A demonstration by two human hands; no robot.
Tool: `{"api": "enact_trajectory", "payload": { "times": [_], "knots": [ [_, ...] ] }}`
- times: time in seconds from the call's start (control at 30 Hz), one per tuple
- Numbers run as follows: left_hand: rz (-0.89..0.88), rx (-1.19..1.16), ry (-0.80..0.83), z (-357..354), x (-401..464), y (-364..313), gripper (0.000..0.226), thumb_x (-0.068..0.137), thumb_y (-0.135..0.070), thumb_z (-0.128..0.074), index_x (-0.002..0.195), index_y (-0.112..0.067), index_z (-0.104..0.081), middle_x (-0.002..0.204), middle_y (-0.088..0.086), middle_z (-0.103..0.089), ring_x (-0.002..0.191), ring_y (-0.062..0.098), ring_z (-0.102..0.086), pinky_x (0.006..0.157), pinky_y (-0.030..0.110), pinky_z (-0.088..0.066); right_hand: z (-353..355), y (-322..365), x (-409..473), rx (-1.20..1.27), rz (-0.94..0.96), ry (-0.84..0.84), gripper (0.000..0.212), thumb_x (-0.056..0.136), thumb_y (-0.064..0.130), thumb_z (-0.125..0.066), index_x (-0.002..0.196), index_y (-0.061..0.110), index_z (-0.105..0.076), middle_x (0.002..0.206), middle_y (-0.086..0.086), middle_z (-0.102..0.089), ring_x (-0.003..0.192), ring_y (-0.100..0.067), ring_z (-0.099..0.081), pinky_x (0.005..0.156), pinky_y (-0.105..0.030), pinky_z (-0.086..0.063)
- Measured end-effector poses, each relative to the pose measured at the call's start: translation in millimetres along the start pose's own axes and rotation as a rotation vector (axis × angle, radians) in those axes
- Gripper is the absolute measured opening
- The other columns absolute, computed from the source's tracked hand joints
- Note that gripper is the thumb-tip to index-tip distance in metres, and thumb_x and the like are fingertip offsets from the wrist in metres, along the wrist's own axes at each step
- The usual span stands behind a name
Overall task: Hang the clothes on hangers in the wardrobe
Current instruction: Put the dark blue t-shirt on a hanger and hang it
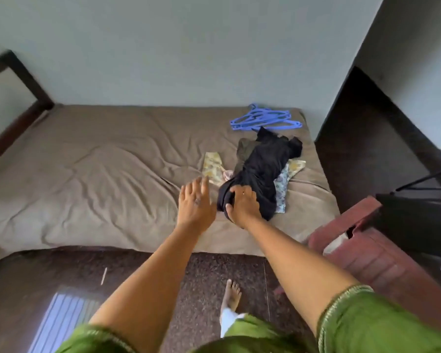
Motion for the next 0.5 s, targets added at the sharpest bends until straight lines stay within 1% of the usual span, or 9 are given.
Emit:
{"api": "enact_trajectory", "payload": {
  "times": [0.13, 0.2, 0.27, 0.3, 0.37, 0.43, 0.5],
  "knots": [
    [-0.088, 0.013, 0.131, -55.8, 88.2, -10.7, 0.069, 0.095, -0.04, -0.043, 0.152, -0.012, -0.017, 0.154, 0.01, -0.028, 0.141, 0.029, -0.025, 0.118, 0.042, -0.016, -35.2, -40.7, 92.7, -0.028, -0.126, 0.161, 0.045, 0.094, 0.025, -0.053, 0.136, 0.027, -0.037, 0.143, -0.007, -0.031, 0.13, -0.031, -0.035, 0.1, -0.045, -0.04],
    [-0.153, 0.063, 0.178, -74.9, 119.7, -9.6, 0.068, 0.096, -0.039, -0.043, 0.153, -0.012, -0.015, 0.152, 0.009, -0.03, 0.141, 0.028, -0.026, 0.118, 0.042, -0.016, -51.6, -63.5, 125.8, -0.028, -0.165, 0.265, 0.055, 0.093, 0.021, -0.051, 0.143, 0.035, -0.031, 0.15, -0.005, -0.027, 0.133, -0.03, -0.037, 0.102, -0.046, -0.04],
    [-0.217, 0.098, 0.246, -92.4, 143.3, -6.6, 0.068, 0.096, -0.037, -0.044, 0.153, -0.01, -0.017, 0.147, 0.008, -0.037, 0.137, 0.028, -0.031, 0.118, 0.042, -0.016, -70.9, -83.1, 146.0, -0.04, -0.199, 0.382, 0.067, 0.093, 0.015, -0.049, 0.148, 0.039, -0.021, 0.157, -0.002, -0.019, 0.138, -0.031, -0.032, 0.105, -0.046, -0.039],
    [-0.238, 0.101, 0.251, -99.9, 153.6, -4.1, 0.067, 0.096, -0.035, -0.045, 0.153, -0.01, -0.018, 0.146, 0.008, -0.039, 0.136, 0.028, -0.033, 0.118, 0.042, -0.016, -80.1, -92.7, 153.6, -0.05, -0.224, 0.424, 0.071, 0.092, 0.011, -0.048, 0.15, 0.039, -0.018, 0.159, -0.002, -0.015, 0.141, -0.031, -0.029, 0.107, -0.046, -0.038],
    [-0.23, 0.071, 0.262, -114.2, 177.4, 5.1, 0.066, 0.094, -0.031, -0.047, 0.152, -0.012, -0.021, 0.146, 0.006, -0.04, 0.136, 0.027, -0.033, 0.117, 0.04, -0.017, -94.5, -111.0, 169.3, -0.063, -0.292, 0.468, 0.075, 0.091, 0.005, -0.046, 0.151, 0.037, -0.015, 0.161, -0.003, -0.009, 0.143, -0.03, -0.024, 0.108, -0.045, -0.037],
    [-0.178, 0.009, 0.261, -128.6, 204.2, 18.4, 0.064, 0.092, -0.027, -0.051, 0.151, -0.015, -0.027, 0.147, 0.004, -0.04, 0.135, 0.025, -0.034, 0.115, 0.037, -0.02, -106.0, -126.0, 185.9, -0.055, -0.339, 0.485, 0.074, 0.091, 0.005, -0.046, 0.152, 0.036, -0.017, 0.161, -0.005, -0.006, 0.144, -0.03, -0.024, 0.109, -0.042, -0.037],
    [-0.193, 0.022, 0.264, -145.3, 230.7, 24.3, 0.065, 0.091, -0.026, -0.052, 0.15, -0.016, -0.028, 0.146, 0.003, -0.041, 0.134, 0.026, -0.035, 0.114, 0.037, -0.022, -118.2, -140.9, 201.6, -0.066, -0.383, 0.517, 0.072, 0.092, 0.005, -0.043, 0.152, 0.036, -0.018, 0.162, -0.004, -0.002, 0.144, -0.031, -0.024, 0.109, -0.041, -0.037]
  ]
}}
Point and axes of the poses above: each hand's wrist, its own x-axis towards the middle knuckle, its own z-axis out of the back of the hand, y = z × x, the point moved 9 cm from there along x, towards the middle knuckle
